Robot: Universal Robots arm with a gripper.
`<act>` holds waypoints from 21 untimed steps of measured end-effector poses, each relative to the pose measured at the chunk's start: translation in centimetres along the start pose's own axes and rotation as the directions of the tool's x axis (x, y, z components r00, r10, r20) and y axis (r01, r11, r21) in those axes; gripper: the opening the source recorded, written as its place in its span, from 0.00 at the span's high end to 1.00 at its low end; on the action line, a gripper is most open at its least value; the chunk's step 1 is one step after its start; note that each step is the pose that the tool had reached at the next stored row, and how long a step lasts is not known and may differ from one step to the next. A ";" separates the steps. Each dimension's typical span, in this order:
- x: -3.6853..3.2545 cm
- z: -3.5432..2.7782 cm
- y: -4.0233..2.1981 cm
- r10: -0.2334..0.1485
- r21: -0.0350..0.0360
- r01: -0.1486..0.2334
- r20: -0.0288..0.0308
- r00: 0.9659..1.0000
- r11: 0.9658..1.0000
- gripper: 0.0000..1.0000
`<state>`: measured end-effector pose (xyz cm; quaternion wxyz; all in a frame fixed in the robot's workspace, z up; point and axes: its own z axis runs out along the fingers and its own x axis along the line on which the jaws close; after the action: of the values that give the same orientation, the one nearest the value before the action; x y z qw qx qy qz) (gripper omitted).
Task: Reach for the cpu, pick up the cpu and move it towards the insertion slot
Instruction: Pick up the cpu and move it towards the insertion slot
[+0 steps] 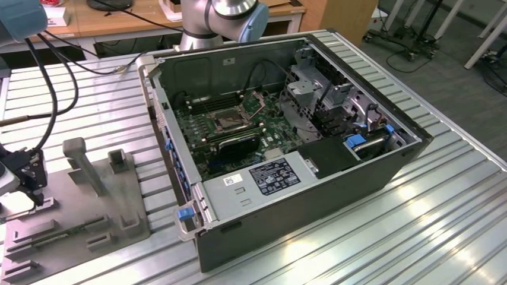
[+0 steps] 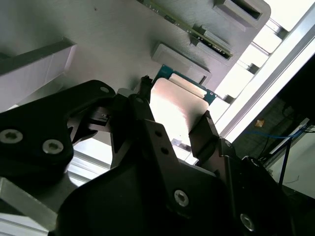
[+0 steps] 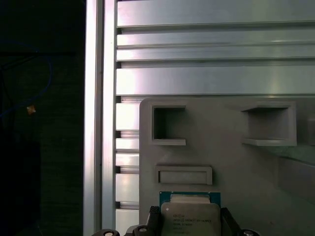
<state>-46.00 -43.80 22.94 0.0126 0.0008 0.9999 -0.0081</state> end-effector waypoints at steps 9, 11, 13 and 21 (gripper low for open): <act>-0.01 -0.10 0.00 0.000 0.000 0.000 0.000 1.000 1.000 0.45; 0.00 -0.12 0.00 0.000 0.000 0.000 0.000 1.000 1.000 0.45; -0.01 -0.16 0.00 0.000 0.000 0.000 0.000 1.000 1.000 0.45; -0.01 -0.36 -0.01 0.000 0.000 0.000 0.000 1.000 1.000 0.45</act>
<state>-46.00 -43.80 23.31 0.0126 0.0008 0.9999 -0.0081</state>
